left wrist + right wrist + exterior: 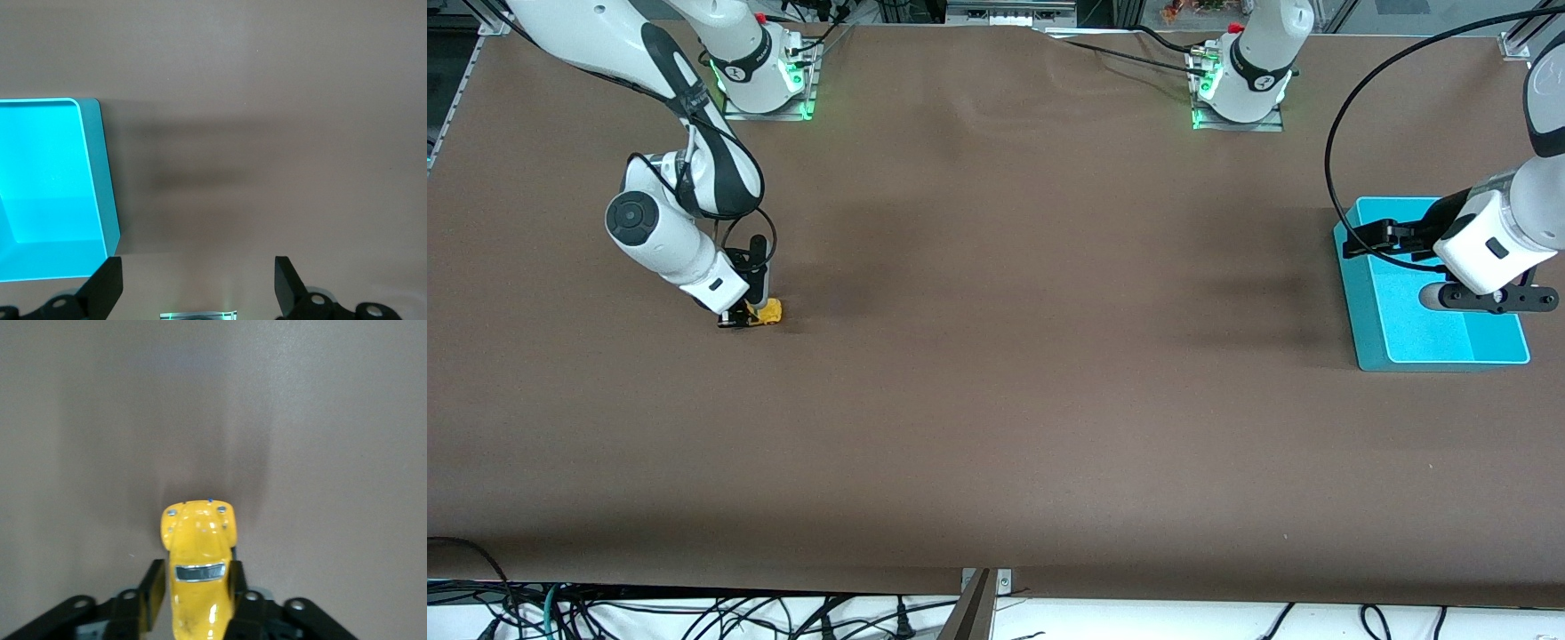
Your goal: Wind and store yellow beetle car
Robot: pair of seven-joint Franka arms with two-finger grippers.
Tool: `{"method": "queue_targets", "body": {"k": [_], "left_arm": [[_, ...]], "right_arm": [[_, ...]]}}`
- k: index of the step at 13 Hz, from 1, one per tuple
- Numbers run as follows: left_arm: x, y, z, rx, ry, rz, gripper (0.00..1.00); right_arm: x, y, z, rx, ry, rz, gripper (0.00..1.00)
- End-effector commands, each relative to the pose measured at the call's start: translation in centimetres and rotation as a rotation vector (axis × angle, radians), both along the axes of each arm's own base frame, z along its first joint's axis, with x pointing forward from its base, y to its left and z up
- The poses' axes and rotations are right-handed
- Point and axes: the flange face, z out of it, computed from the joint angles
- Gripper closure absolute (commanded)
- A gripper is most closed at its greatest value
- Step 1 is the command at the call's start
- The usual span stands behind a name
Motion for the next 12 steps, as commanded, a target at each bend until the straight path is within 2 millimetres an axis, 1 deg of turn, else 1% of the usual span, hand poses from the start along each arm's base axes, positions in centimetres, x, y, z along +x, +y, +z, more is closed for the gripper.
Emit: {"method": "queue_targets", "body": {"k": [1, 2, 3, 4, 5, 6, 9, 10, 11, 12], "left_arm": [[0.6, 0.5, 0.3, 0.021, -0.009, -0.014, 0.0], [0.6, 0.7, 0.4, 0.021, -0.01, -0.012, 0.0], [0.6, 0.8, 0.3, 0.019, -0.009, -0.011, 0.0], [0.6, 0.7, 0.4, 0.021, -0.01, -0.012, 0.0], [0.6, 0.6, 0.4, 0.02, -0.01, -0.012, 0.0], [0.6, 0.5, 0.4, 0.022, -0.01, -0.01, 0.0], [0.6, 0.6, 0.4, 0.021, -0.01, -0.006, 0.0], [0.6, 0.6, 0.4, 0.021, -0.01, -0.005, 0.0], [0.6, 0.5, 0.4, 0.02, -0.01, -0.011, 0.0], [0.6, 0.7, 0.5, 0.017, -0.012, -0.012, 0.0]], "right_arm": [[-0.3, -0.5, -0.2, 0.003, -0.01, 0.009, 0.84], [-0.3, -0.5, -0.3, 0.003, -0.008, 0.012, 0.91], [-0.3, -0.5, -0.3, 0.002, -0.01, 0.013, 1.0], [-0.3, -0.1, -0.1, 0.005, -0.012, 0.019, 1.0], [-0.2, 1.0, 0.2, 0.012, -0.014, 0.035, 1.0], [0.1, 1.7, 0.7, 0.018, -0.021, 0.034, 1.0], [0.7, 5.2, 2.0, 0.039, -0.013, -0.009, 1.0], [0.9, 5.7, 2.0, 0.041, -0.007, -0.039, 1.0], [1.0, 6.7, 2.1, 0.049, -0.006, -0.059, 1.0], [1.1, 7.5, 1.5, 0.057, 0.003, -0.094, 1.0]]}}
